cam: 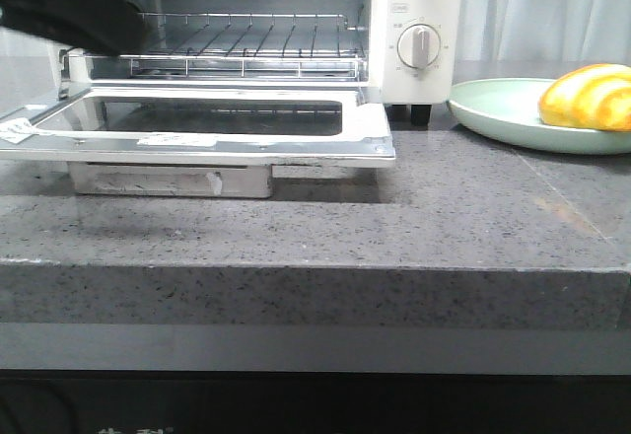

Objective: Put bread in oven
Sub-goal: 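Withdraw the left gripper and lower the right gripper over the croissant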

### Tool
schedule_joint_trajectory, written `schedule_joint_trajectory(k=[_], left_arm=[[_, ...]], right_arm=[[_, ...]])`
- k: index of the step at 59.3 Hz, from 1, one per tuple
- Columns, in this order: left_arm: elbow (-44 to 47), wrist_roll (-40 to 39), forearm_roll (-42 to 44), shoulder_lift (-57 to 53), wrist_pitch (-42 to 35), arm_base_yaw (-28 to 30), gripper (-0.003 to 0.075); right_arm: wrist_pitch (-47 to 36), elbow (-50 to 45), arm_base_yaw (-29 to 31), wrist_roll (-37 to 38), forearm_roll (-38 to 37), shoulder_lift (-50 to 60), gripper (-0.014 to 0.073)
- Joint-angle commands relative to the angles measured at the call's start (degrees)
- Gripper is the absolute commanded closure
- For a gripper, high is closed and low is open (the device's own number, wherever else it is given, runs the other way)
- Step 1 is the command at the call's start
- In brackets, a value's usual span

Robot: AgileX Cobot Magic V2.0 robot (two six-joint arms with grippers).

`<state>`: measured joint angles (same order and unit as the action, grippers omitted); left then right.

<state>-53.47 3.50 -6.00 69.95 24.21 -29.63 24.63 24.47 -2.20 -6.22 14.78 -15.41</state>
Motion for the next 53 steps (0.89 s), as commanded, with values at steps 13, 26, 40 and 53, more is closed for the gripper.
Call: schedule_joint_trajectory(k=[13,26,40,53], left_arm=[[5.3,-0.2,0.1,-13.9,-15.4,11.9,0.0741],[18.1,-0.2,0.7,-30.0,-17.4,17.8,0.0741],[27.2,-0.2,0.8,-47.4,-17.2,19.6,0.0741],[29.2,-0.2,0.7,-53.9,-15.4,19.6,0.0741]], right_arm=[[-1.4,2.3,0.3,5.3,0.5,-2.7,0.0654],[2.0,4.0,0.3,13.7,0.5,-8.6,0.0654],[2.5,6.6,1.1,17.0,0.1,-18.1,0.0644],[1.1,8.2,3.0,19.4,4.1,-26.8,0.0527]])
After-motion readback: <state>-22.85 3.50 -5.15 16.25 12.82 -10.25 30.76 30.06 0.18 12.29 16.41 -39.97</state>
